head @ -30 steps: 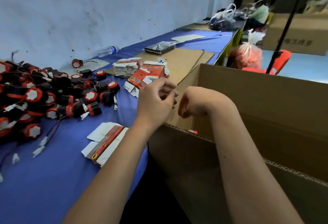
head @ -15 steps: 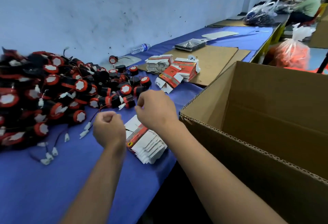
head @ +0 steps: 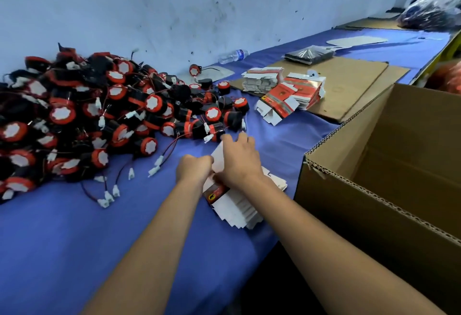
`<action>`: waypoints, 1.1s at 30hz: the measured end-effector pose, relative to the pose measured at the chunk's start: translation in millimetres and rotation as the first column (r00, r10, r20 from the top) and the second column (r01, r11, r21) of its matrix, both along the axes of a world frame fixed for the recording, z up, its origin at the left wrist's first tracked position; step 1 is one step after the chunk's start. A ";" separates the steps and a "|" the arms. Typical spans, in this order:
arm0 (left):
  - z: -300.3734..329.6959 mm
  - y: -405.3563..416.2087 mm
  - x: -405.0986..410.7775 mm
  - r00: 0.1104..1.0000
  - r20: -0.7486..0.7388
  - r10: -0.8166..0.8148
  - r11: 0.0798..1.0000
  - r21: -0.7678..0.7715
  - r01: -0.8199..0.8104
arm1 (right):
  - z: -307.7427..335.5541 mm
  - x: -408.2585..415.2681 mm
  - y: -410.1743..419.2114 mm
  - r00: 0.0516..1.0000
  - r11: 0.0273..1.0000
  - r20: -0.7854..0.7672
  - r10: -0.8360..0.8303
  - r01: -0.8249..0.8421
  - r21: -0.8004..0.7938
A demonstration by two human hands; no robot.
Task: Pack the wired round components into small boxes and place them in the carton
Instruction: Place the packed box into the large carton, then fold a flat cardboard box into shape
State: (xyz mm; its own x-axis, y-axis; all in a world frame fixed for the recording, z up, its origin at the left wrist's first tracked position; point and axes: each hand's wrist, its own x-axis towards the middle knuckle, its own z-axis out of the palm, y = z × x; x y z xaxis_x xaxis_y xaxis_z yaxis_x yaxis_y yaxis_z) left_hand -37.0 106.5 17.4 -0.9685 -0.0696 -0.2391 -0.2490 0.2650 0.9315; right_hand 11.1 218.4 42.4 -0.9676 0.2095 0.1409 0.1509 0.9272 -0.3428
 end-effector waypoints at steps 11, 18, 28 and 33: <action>28.1 -145.6 13.7 0.892 -0.312 0.328 0.944 0.157 -0.292 | 18.6 -11.8 -99.1 0.887 0.877 -0.091 0.454 -0.462 -0.134; 3.8 -283.4 48.8 0.741 -0.230 0.631 0.769 0.316 -0.556 | -11.5 -12.2 -236.9 0.706 0.703 -0.088 0.703 -0.708 -0.066; -14.3 -352.6 58.0 0.859 -0.241 0.452 0.772 0.589 -0.240 | -38.7 -26.1 -274.0 0.686 0.209 -0.470 0.556 -0.662 -0.719; -15.1 -334.2 57.5 0.942 -0.232 0.244 0.784 0.619 -0.051 | -42.7 -29.9 -259.2 0.609 0.491 -0.359 0.707 -0.788 -0.370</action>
State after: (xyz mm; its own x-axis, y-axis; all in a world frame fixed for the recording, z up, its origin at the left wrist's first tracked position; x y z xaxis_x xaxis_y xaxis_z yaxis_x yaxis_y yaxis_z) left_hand 20.5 -227.7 2.3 -0.9880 -0.1542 0.0017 0.0616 -0.3846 0.9210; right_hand -18.7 -40.8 -0.3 -0.7667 -0.5094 0.3908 -0.6099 0.3875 -0.6913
